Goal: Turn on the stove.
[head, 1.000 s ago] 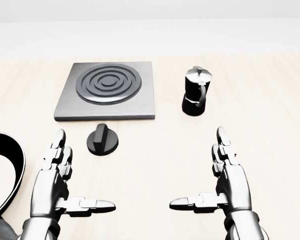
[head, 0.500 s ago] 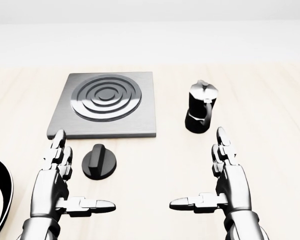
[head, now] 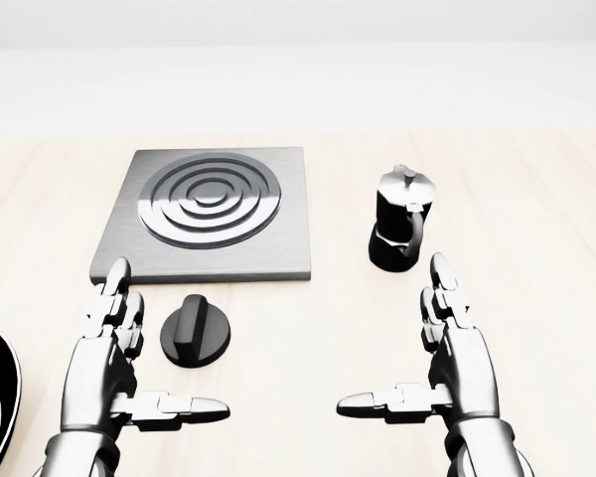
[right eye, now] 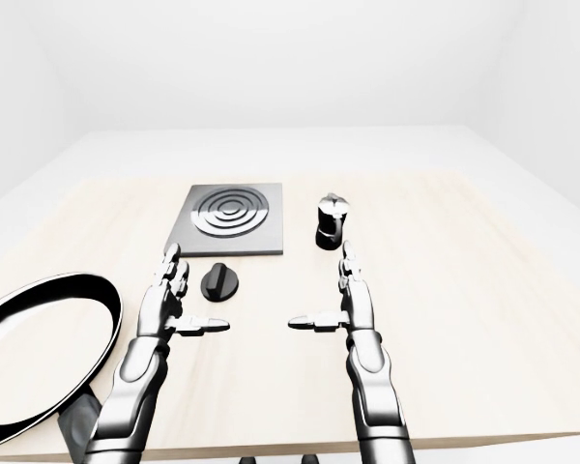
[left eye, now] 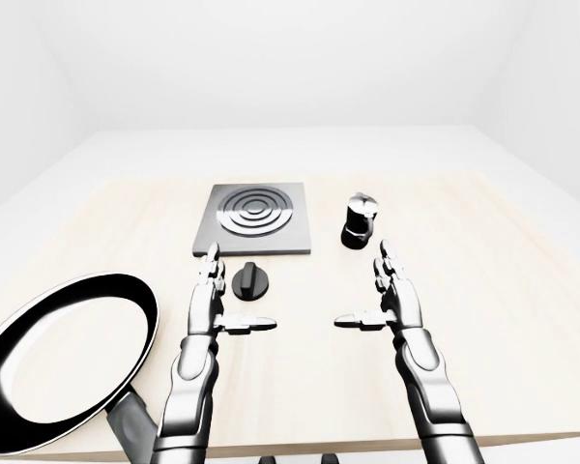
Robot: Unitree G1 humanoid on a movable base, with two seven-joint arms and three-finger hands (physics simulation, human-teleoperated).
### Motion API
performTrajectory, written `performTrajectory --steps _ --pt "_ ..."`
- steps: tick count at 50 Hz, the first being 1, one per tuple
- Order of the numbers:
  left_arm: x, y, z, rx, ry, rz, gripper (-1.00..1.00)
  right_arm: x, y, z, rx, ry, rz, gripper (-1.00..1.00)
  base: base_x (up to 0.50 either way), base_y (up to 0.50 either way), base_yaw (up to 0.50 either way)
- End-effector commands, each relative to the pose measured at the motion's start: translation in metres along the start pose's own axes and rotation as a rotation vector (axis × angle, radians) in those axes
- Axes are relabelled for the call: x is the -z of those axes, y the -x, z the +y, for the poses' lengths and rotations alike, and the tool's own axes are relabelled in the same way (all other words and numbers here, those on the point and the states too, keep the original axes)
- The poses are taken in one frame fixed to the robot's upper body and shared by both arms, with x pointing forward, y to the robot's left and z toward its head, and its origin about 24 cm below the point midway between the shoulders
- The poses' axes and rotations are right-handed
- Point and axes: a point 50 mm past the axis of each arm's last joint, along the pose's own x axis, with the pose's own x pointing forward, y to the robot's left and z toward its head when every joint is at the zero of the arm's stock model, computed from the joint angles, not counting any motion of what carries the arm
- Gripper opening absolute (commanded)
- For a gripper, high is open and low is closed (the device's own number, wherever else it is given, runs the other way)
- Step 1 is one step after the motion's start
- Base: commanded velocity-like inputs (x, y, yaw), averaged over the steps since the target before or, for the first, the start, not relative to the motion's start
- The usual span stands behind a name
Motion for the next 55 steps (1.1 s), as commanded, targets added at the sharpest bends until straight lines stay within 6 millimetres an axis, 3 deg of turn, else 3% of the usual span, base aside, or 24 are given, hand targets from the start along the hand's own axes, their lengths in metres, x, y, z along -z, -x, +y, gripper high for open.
performTrajectory --steps 1,28,55 --pt "0.001 -0.001 0.000 -0.003 0.003 0.007 1.00 0.001 -0.001 0.000 0.002 -0.002 0.004 1.00 0.00 0.00 0.00" --pt "0.000 -0.011 0.005 -0.027 0.012 0.036 1.00 0.002 -0.001 0.000 -0.001 0.001 0.008 1.00 0.00 0.00 0.00" --pt "0.014 -0.032 0.009 -0.057 0.015 0.117 1.00 0.002 -0.001 0.001 -0.001 0.001 0.011 1.00 0.00 0.00 0.00"
